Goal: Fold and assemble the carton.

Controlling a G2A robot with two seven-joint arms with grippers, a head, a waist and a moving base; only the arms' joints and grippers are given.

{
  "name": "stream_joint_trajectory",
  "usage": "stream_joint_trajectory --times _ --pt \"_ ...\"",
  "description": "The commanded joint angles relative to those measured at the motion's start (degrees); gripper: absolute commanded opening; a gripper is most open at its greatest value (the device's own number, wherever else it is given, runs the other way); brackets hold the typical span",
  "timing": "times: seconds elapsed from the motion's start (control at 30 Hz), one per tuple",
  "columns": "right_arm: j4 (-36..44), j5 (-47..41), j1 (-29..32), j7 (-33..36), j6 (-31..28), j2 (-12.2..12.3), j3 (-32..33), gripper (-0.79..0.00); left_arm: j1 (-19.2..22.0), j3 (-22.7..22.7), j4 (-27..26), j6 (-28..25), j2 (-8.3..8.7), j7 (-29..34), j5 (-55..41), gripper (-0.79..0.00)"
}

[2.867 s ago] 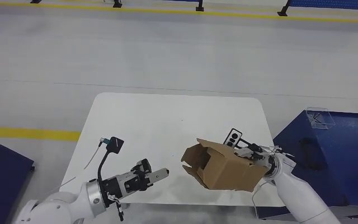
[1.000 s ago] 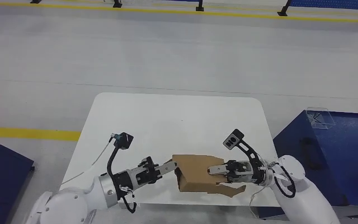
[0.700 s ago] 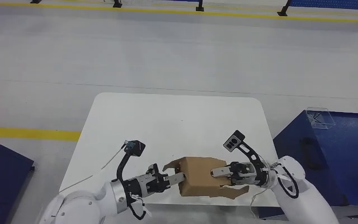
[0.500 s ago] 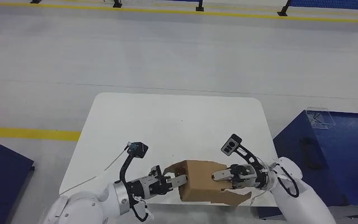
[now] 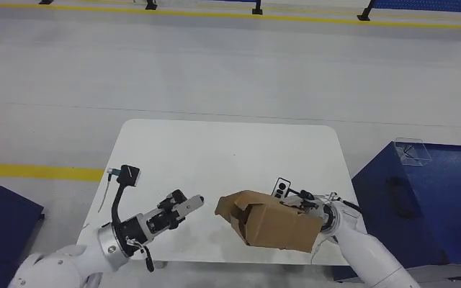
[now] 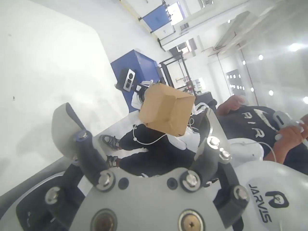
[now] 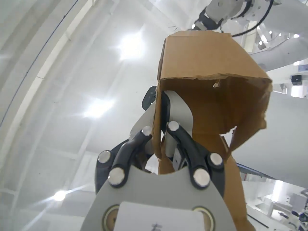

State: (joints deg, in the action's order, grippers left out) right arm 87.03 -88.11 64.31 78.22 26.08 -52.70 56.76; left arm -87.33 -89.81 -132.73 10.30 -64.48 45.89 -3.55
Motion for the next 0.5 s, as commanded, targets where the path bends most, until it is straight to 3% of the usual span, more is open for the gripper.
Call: stream_joint_trajectory --times 0.0,0.23,0.47 --pt "0.00 -1.42 -0.97 -0.10 0.11 0.67 -2.04 -0.785 0.67 0.64 1.14 0.97 0.17 0.35 2.91 0.000" --pt "-0.95 -2.61 -4.12 1.72 -1.71 3.13 -6.76 -0.785 3.46 6.90 1.55 1.23 0.46 3.19 7.40 0.000" --pt "-2.09 -4.39 -6.57 3.22 -3.21 5.03 -10.31 -0.785 4.02 9.04 -0.12 2.09 0.75 6.06 6.47 0.000"
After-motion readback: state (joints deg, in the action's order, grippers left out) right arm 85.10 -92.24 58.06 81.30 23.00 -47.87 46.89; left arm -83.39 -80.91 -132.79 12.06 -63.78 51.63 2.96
